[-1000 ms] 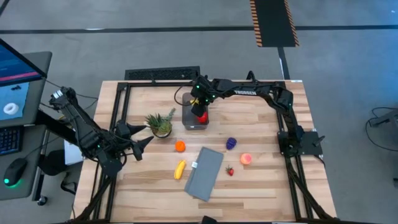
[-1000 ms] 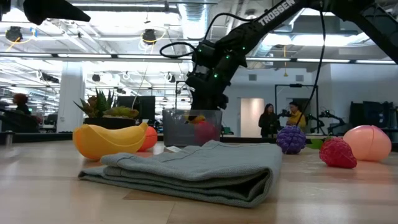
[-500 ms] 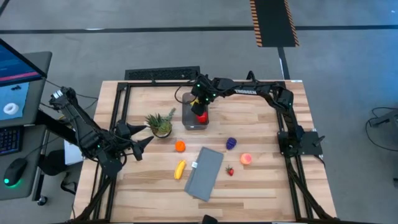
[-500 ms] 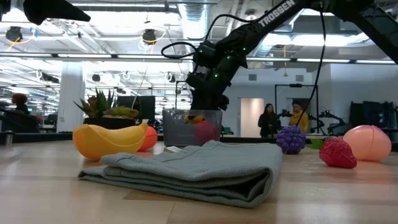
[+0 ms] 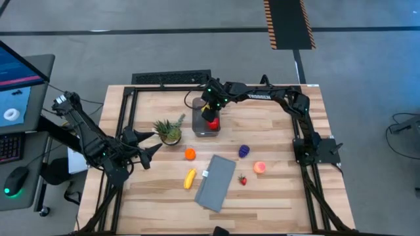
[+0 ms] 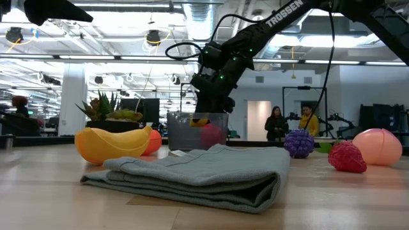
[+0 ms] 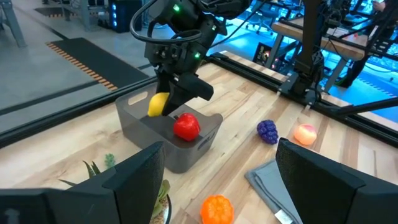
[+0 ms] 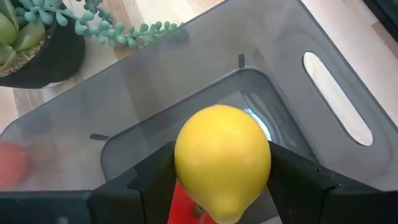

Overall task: Pick and placing Produce into tupperware
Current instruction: Put the yellow lemon into the black bin, then put the blue grapes into the black bin

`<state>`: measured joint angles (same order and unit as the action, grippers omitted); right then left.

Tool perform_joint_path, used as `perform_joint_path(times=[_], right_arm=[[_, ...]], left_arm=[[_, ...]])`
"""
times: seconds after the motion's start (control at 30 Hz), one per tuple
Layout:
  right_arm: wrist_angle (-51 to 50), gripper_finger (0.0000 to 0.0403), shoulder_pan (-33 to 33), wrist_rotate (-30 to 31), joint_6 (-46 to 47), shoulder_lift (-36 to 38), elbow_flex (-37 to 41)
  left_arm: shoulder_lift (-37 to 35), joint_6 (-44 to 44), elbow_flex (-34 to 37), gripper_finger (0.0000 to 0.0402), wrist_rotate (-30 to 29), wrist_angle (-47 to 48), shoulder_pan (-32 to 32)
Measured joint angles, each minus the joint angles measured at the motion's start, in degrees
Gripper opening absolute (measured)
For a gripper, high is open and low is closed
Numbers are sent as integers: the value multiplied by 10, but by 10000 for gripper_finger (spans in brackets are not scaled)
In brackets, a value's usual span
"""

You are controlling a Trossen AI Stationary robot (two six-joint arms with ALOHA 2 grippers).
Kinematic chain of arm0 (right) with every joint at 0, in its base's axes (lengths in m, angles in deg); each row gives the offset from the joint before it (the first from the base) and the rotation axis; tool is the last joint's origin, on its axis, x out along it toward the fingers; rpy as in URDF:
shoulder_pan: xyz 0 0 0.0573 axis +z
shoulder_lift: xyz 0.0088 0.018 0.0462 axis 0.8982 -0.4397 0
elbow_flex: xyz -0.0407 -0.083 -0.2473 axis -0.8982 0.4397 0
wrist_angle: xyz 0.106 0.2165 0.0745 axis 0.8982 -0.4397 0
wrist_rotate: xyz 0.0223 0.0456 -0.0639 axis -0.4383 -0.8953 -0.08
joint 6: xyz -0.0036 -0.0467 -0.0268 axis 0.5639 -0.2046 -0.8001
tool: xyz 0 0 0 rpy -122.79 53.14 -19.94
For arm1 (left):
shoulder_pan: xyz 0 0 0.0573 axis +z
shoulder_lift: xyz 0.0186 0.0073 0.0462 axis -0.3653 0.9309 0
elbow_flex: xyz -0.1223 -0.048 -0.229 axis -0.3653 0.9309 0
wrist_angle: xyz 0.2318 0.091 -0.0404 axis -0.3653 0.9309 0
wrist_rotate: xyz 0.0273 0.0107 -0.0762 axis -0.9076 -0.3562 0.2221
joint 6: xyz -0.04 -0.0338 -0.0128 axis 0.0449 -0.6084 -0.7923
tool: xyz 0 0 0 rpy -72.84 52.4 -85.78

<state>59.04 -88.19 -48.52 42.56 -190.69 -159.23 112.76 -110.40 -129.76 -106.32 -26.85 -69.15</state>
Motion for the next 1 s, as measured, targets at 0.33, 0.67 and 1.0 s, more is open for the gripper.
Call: perform_joint_path(times=[0.33, 0.67, 1.0], right_arm=[[0, 251, -2, -20, -1, 0, 0], [0, 251, -2, -20, -1, 0, 0], [-24, 251, -2, -30, -4, 0, 0]], left_arm=[[0, -3, 0, 295, 1, 0, 0], [0, -3, 0, 295, 4, 0, 0], [0, -3, 0, 295, 4, 0, 0]])
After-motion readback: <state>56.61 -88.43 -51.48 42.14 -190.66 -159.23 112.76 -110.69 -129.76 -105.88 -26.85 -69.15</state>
